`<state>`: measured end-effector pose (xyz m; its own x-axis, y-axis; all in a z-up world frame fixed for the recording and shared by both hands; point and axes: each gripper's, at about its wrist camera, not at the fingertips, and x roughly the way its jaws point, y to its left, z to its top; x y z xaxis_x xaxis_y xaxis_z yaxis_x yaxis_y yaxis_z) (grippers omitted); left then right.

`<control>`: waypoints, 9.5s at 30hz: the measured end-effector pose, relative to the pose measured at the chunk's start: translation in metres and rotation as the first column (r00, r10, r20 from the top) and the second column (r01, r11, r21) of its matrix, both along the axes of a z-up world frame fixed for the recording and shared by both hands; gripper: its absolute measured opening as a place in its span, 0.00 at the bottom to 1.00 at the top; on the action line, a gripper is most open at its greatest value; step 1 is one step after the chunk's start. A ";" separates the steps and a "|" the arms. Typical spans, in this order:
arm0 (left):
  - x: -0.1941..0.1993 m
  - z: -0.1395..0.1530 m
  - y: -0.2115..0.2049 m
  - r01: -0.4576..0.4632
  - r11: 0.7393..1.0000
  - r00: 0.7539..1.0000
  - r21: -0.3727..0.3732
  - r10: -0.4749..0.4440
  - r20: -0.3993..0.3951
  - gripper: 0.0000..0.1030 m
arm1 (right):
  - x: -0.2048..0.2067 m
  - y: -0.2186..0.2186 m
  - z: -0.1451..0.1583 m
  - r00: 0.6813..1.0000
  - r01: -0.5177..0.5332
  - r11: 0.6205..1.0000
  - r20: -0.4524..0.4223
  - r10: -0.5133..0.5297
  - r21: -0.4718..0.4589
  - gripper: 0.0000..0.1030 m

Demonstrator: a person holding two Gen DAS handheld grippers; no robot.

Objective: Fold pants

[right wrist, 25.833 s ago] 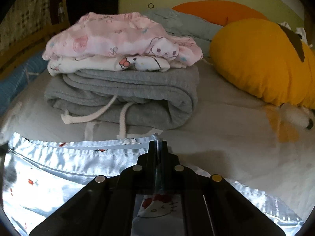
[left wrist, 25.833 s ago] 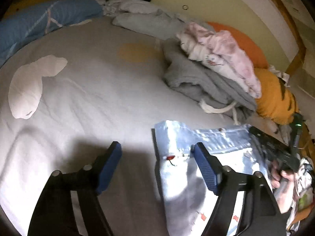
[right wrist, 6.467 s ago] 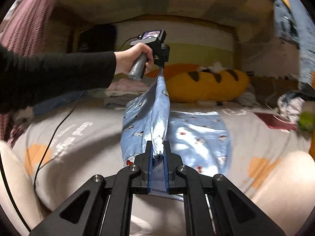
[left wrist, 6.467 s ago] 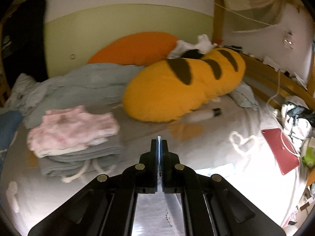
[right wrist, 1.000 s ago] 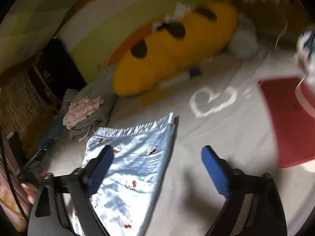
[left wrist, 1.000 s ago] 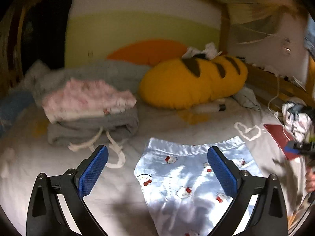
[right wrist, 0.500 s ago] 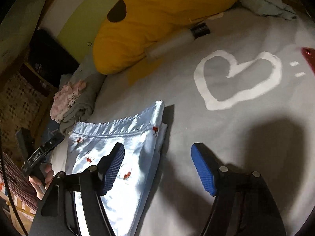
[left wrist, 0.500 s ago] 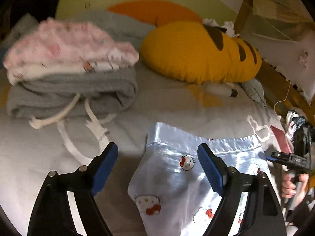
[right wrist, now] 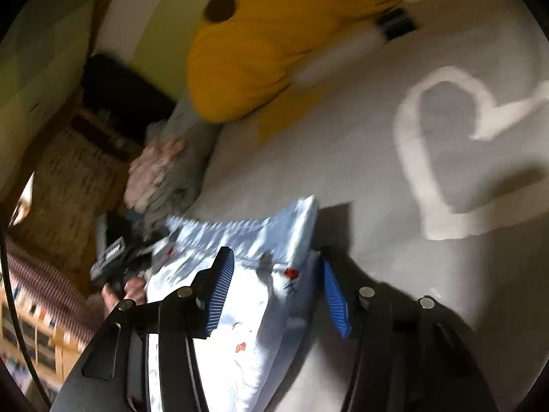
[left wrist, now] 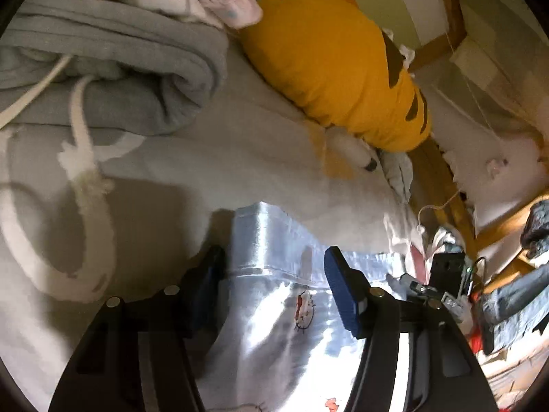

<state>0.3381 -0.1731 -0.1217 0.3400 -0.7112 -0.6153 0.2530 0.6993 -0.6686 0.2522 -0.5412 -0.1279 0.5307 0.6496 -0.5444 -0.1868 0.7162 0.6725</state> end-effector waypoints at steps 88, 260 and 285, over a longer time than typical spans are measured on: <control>-0.257 0.092 0.044 -0.284 0.840 0.782 0.463 -0.077 0.619 0.63 | -0.231 0.075 0.092 0.870 0.441 0.741 0.444 -0.214 -0.507 0.64; -0.221 0.074 -0.012 -0.089 0.830 0.809 0.550 -0.261 0.526 0.32 | -0.177 0.131 0.095 0.923 0.197 0.749 0.377 0.075 -0.633 0.36; -0.242 0.024 0.016 0.171 0.891 0.920 0.420 -0.297 0.256 0.18 | -0.236 0.103 0.024 0.993 0.031 0.828 0.114 0.039 -0.561 0.19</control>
